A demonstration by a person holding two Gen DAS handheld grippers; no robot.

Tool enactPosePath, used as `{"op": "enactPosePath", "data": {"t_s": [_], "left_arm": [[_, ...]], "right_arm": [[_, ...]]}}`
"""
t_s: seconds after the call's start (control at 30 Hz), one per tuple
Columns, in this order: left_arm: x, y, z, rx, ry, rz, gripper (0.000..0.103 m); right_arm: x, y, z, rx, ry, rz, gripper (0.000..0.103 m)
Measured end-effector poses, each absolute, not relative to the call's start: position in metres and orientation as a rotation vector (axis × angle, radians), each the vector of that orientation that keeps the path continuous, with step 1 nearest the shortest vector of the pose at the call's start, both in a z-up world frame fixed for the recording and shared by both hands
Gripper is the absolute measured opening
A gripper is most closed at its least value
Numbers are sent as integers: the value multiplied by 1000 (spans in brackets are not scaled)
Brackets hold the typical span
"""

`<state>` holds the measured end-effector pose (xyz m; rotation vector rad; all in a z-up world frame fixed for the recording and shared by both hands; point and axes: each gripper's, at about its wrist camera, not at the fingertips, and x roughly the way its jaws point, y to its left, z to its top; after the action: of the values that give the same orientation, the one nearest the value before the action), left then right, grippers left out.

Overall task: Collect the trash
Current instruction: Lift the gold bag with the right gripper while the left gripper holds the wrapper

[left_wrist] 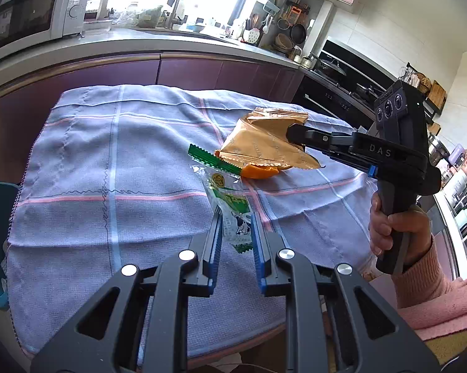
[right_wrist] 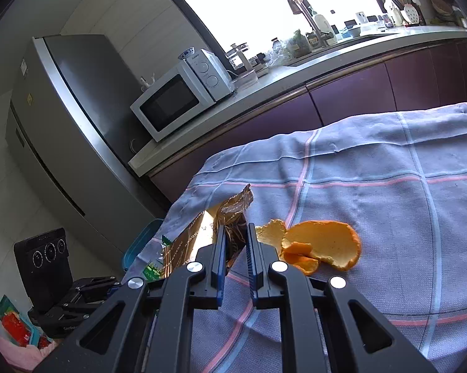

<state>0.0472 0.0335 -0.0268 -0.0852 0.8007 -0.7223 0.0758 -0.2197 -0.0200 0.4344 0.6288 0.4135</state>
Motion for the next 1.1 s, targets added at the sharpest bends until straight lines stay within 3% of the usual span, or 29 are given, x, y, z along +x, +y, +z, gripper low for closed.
{"op": "enactPosePath", "data": {"t_s": [1.1], "left_arm": [[42, 103, -11, -102, 763, -555, 19]], "right_arm": [[112, -152, -19, 435, 670, 571, 11]]}}
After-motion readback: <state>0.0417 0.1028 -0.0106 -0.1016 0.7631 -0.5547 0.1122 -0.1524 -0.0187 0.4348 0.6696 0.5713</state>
